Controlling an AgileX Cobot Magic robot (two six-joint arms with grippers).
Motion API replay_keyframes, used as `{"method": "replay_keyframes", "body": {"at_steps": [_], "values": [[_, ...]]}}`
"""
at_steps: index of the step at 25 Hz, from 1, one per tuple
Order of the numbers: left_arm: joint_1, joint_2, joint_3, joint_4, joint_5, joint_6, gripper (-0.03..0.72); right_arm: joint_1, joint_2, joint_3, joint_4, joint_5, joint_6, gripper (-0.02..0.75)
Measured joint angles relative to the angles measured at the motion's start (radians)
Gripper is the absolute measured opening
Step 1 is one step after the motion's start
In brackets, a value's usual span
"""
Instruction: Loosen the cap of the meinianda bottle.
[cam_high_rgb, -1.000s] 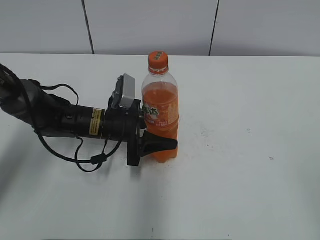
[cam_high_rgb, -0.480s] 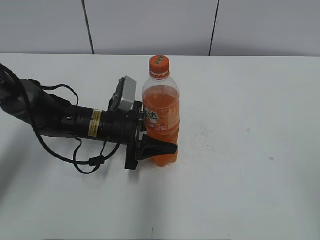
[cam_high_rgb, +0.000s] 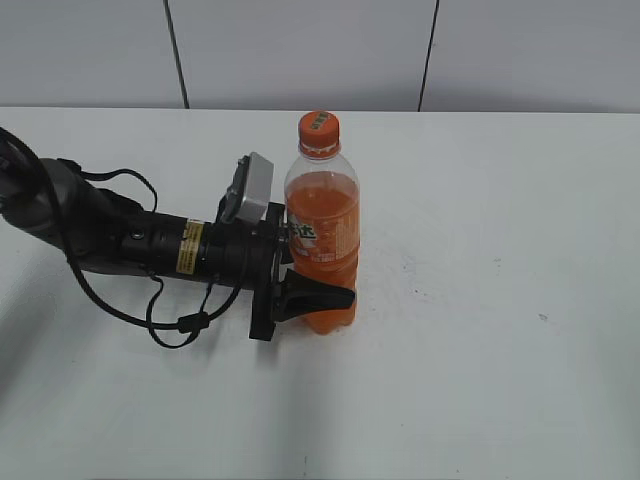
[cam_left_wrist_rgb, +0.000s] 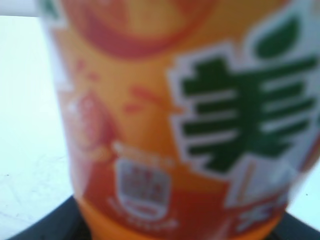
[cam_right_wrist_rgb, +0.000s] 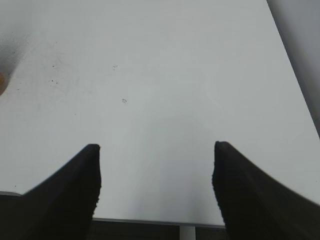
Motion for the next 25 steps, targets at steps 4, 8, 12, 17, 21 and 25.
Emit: {"method": "replay_keyframes", "body": {"at_steps": [4, 8, 12, 17, 21, 25], "values": [[0.0, 0.0, 0.0, 0.0, 0.0, 0.0, 0.397, 0.0, 0.038, -0.054, 0.016, 0.041, 0.023, 0.526], [0.0, 0.0, 0.0, 0.002, 0.0, 0.0, 0.397, 0.0, 0.205, -0.139, 0.027, 0.062, 0.034, 0.526], [0.0, 0.0, 0.0, 0.003, 0.0, 0.0, 0.397, 0.0, 0.41, -0.211, 0.028, 0.061, 0.061, 0.526], [0.0, 0.0, 0.0, 0.003, -0.001, 0.0, 0.397, 0.0, 0.687, -0.3, 0.029, 0.051, 0.069, 0.526], [0.0, 0.0, 0.0, 0.003, -0.002, 0.0, 0.397, 0.0, 0.935, -0.409, 0.029, 0.031, 0.068, 0.526], [0.0, 0.0, 0.0, 0.003, -0.003, 0.0, 0.397, 0.0, 1.081, -0.485, 0.03, -0.046, 0.025, 0.526]]}}
